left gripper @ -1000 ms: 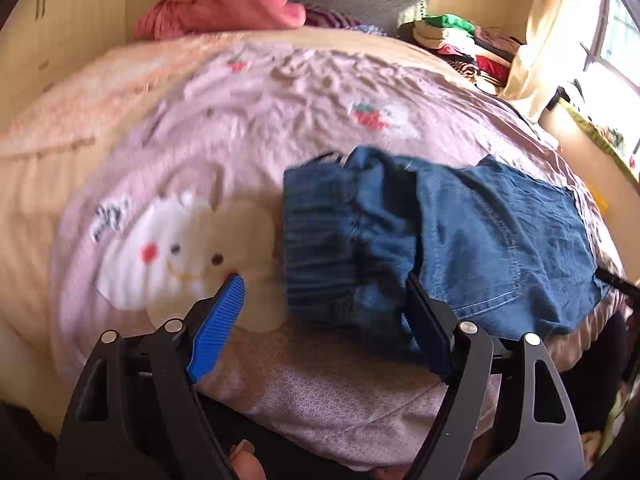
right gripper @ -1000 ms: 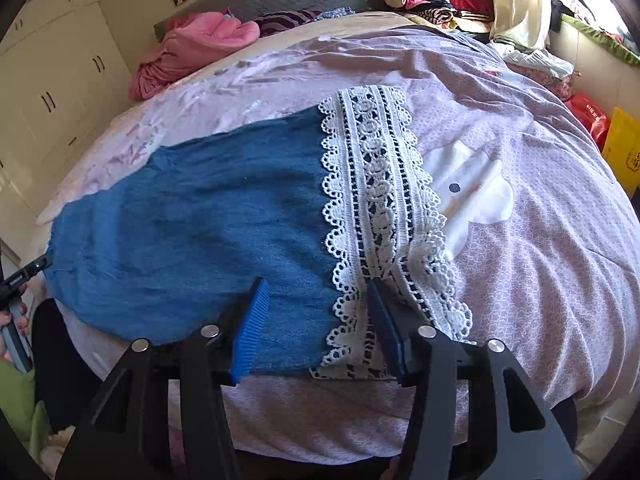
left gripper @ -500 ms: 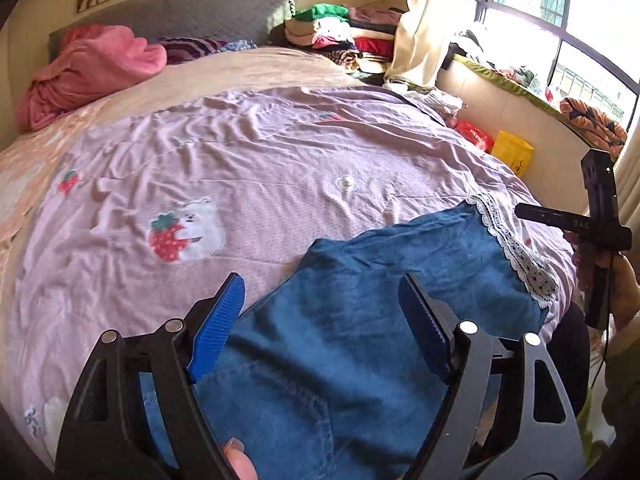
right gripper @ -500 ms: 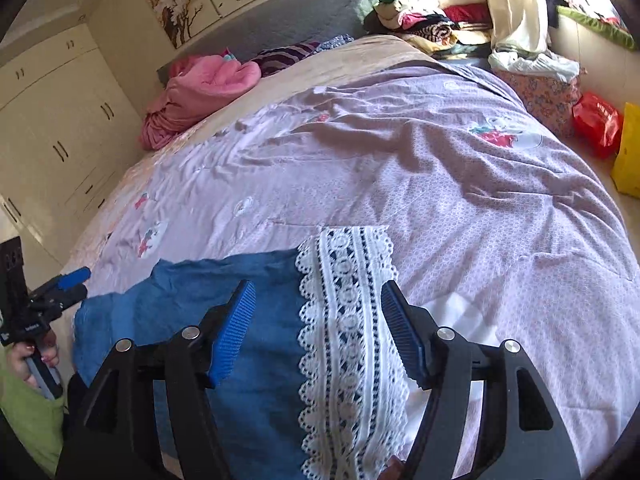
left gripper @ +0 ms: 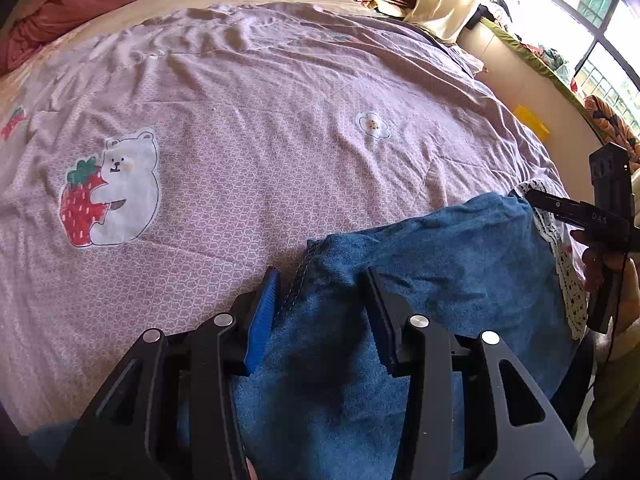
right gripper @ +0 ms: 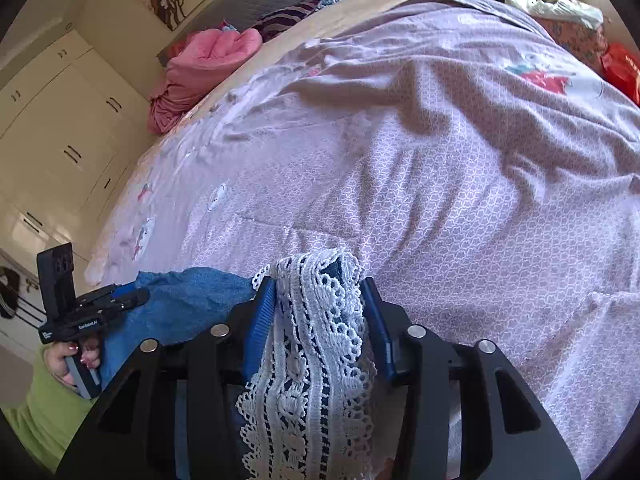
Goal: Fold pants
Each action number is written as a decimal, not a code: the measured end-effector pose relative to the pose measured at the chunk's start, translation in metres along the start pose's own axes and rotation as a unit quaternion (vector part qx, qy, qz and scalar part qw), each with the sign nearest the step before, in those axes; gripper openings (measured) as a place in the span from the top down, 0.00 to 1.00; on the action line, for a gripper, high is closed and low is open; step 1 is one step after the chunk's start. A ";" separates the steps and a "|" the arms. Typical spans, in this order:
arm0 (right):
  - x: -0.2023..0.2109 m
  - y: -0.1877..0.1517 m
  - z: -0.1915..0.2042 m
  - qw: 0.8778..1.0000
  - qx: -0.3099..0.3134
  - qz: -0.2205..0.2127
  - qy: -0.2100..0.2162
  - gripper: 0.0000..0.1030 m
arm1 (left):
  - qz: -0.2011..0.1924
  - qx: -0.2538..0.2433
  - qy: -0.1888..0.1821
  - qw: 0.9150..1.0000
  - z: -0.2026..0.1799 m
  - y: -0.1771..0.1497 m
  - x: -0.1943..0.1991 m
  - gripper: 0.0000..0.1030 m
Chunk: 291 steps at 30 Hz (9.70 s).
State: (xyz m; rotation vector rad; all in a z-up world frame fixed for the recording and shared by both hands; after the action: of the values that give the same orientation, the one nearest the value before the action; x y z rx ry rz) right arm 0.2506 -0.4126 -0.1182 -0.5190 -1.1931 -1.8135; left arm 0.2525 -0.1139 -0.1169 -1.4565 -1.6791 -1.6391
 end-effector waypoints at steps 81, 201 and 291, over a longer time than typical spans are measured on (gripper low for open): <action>0.045 -0.157 0.091 0.980 0.164 0.004 -0.110 0.31 | -0.109 0.124 0.160 0.973 0.103 -0.146 0.159 0.71; 0.073 -0.132 0.023 0.997 -0.029 -0.067 -0.002 0.67 | 0.091 -0.245 -0.177 0.949 -0.234 0.062 -0.099 0.57; -0.057 -0.018 0.147 0.992 0.122 -0.002 -0.035 0.62 | -0.061 0.076 -0.116 0.988 0.022 0.005 0.033 0.65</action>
State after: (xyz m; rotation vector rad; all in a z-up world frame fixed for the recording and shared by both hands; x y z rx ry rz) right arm 0.2479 -0.2547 -0.1028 -0.4425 -1.4415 -1.6358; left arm 0.2519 -0.0826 -0.0925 -1.5440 -2.0084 -1.4076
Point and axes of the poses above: each gripper's, at about its wrist camera, not at the fingertips, and x roughly against the way its jaws point, z to its left, y to its top, the point moved 8 cm from there along -x, roughly the way its jaws point, and after that the axes turned 2 degrees about -y, right-handed, at the moved point
